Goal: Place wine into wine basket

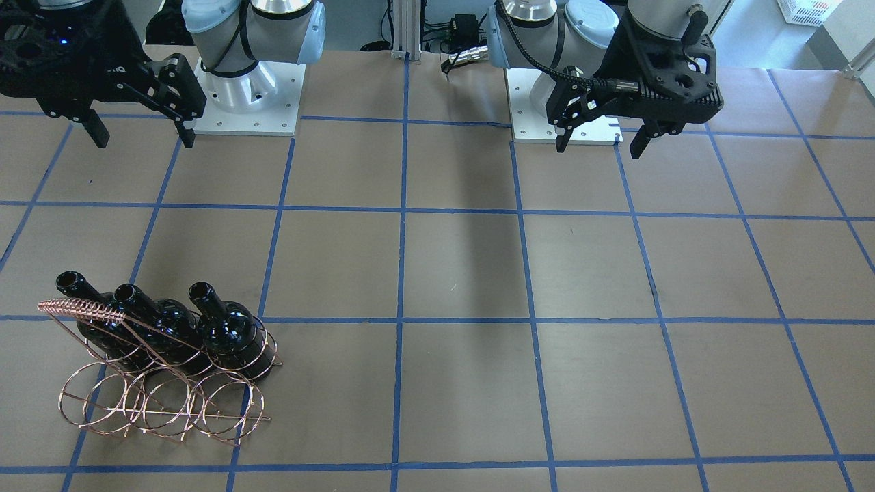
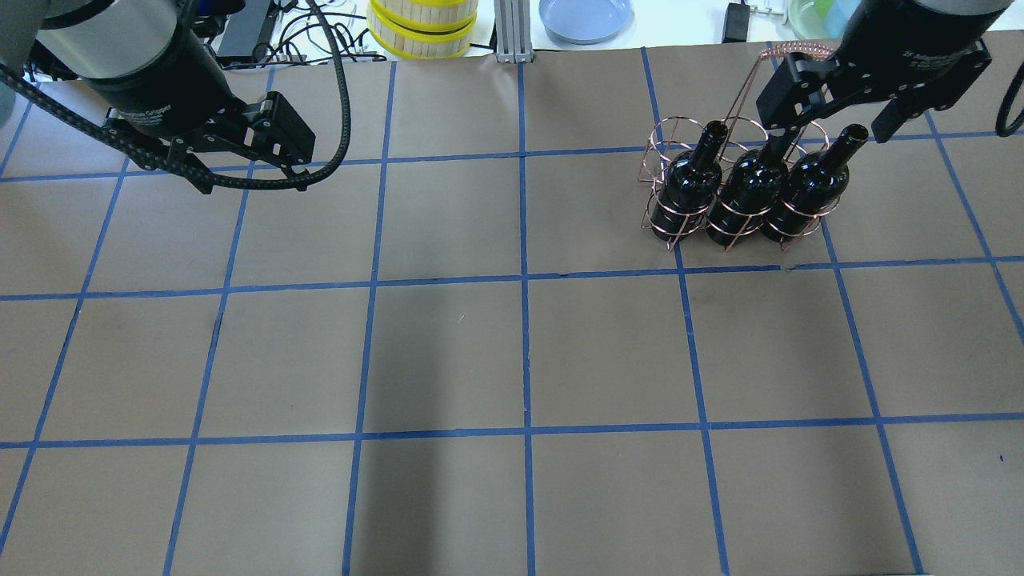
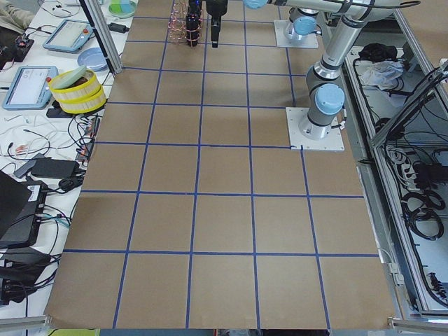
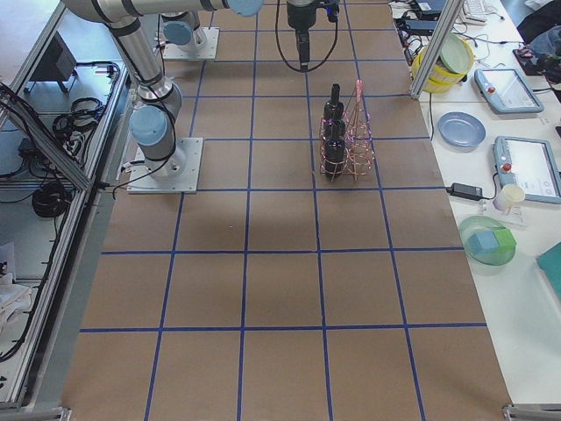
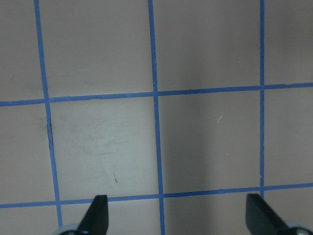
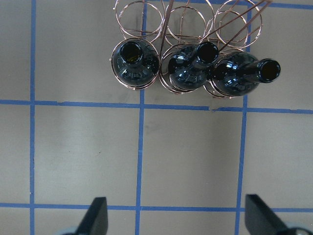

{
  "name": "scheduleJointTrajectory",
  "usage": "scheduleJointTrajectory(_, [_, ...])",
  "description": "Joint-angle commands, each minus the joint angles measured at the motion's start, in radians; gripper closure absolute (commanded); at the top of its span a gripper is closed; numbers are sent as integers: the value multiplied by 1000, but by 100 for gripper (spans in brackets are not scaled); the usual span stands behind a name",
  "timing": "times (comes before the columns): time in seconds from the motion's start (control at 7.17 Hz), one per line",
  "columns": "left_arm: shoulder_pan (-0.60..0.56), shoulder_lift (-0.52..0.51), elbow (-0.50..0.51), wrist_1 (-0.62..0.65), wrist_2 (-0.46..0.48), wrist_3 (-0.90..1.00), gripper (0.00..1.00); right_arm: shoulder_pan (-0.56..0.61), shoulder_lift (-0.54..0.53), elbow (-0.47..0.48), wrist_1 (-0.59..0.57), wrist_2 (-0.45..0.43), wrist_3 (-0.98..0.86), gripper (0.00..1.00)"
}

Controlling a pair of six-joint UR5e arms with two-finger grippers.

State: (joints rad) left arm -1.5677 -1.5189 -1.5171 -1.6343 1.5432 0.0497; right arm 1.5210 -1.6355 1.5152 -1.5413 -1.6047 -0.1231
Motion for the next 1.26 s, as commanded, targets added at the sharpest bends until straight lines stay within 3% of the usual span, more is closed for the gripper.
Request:
scheduleJointTrajectory(0.0, [0, -1, 0, 2, 0, 9, 0, 47, 12, 2, -14, -6, 0, 0])
scheduleJointTrajectory(0.84, [0, -1, 0, 2, 0, 9, 0, 42, 92, -64, -69, -1, -1, 0])
scheduleJointTrajectory(1.12, [0, 0, 0, 2, 2, 10, 0, 45, 86, -56, -60, -3, 119, 0])
